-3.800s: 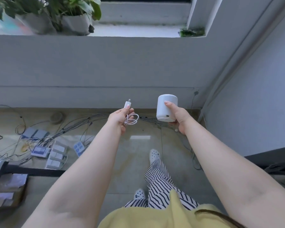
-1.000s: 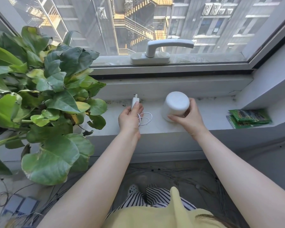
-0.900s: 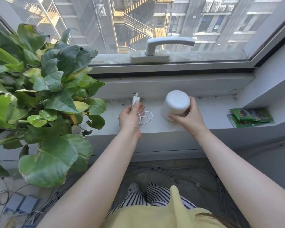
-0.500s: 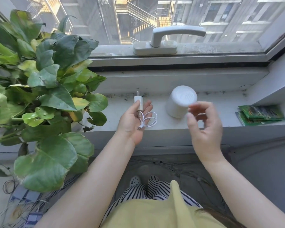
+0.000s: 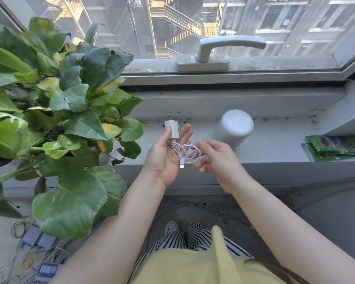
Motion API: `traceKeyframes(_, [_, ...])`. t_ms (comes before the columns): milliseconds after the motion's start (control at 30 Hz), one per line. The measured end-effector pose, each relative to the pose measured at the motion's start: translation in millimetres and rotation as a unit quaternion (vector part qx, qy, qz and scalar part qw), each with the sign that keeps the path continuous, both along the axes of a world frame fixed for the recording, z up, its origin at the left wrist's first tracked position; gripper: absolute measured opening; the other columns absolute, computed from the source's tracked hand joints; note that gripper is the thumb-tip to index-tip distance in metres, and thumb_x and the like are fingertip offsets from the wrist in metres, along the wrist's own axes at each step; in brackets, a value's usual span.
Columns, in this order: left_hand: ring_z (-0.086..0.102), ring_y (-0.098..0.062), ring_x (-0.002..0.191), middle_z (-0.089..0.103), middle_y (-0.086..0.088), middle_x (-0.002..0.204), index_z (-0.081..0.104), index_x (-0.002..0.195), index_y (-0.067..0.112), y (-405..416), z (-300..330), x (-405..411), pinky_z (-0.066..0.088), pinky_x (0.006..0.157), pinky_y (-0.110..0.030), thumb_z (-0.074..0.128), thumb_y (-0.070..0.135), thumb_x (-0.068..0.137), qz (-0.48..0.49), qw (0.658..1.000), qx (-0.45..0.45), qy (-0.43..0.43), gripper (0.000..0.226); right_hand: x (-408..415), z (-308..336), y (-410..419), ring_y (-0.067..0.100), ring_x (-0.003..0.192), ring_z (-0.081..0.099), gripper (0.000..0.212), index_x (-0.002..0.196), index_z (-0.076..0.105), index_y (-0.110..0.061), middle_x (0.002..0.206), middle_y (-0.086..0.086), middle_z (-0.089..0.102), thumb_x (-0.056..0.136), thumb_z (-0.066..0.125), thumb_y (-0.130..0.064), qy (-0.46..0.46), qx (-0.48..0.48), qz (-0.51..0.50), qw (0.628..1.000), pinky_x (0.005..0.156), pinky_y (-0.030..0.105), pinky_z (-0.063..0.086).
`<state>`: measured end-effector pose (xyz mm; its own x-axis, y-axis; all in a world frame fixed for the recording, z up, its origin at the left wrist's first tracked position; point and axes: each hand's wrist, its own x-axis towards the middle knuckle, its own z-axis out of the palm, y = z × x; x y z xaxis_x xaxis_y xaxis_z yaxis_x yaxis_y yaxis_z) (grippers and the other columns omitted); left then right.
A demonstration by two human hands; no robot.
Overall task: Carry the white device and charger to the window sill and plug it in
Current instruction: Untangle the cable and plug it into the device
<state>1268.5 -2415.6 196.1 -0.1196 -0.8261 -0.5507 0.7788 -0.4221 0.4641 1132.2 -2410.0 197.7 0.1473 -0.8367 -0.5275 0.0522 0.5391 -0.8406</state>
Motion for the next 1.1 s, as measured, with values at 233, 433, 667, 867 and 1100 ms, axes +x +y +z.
traceKeyframes(233, [0.070,-0.012,0.089,0.074,-0.004,0.099,0.055,0.110,0.010,-4,-5,1,0.055,0.082,-0.027,0.042,0.030,0.098,0.014,1.000,0.003,-0.011,0.027,3,-3,-4,0.006,0.053,0.052,0.011,0.088,0.067,-0.003,0.068,0.002,0.064,0.088,0.065,-0.014,0.037,-0.051,0.001,0.998,0.048,0.016,0.041])
traceKeyframes(433, [0.068,-0.006,0.087,0.072,0.002,0.103,0.055,0.097,0.014,-4,-6,3,0.056,0.062,-0.023,0.042,0.035,0.097,-0.003,0.999,0.003,-0.035,0.025,1,-1,-4,0.008,0.051,0.055,0.027,0.082,0.066,-0.008,0.063,0.002,0.066,0.099,0.047,-0.016,-0.040,-0.023,0.028,0.999,0.049,0.016,0.045])
traceKeyframes(667, [0.064,-0.012,0.110,0.072,0.002,0.107,0.052,0.117,0.012,-2,-5,-4,0.038,0.107,-0.032,0.040,0.036,0.098,-0.017,0.998,-0.018,-0.064,0.033,8,5,-8,0.004,0.043,0.044,0.012,0.074,0.070,-0.013,0.050,-0.005,0.057,0.084,0.069,-0.019,0.106,-0.017,0.161,0.981,0.044,0.014,0.037])
traceKeyframes(867, [0.070,-0.013,0.100,0.072,-0.003,0.107,0.045,0.136,0.003,-2,-7,2,0.057,0.084,-0.033,0.044,0.033,0.097,0.001,0.999,-0.007,-0.032,0.049,14,2,-7,0.011,0.051,0.048,0.008,0.084,0.060,-0.006,0.065,0.005,0.059,0.089,0.060,-0.012,0.111,-0.037,0.089,0.989,0.043,0.019,0.039])
traceKeyframes(1100, [0.072,-0.011,0.076,0.075,-0.004,0.090,0.050,0.120,0.006,-3,-11,9,0.058,0.071,-0.025,0.044,0.030,0.097,0.068,0.996,-0.001,-0.050,0.034,19,0,1,0.011,0.059,0.054,0.014,0.082,0.047,-0.014,0.079,0.005,0.060,0.095,0.043,-0.012,0.143,-0.178,-0.026,0.973,0.049,0.026,0.042])
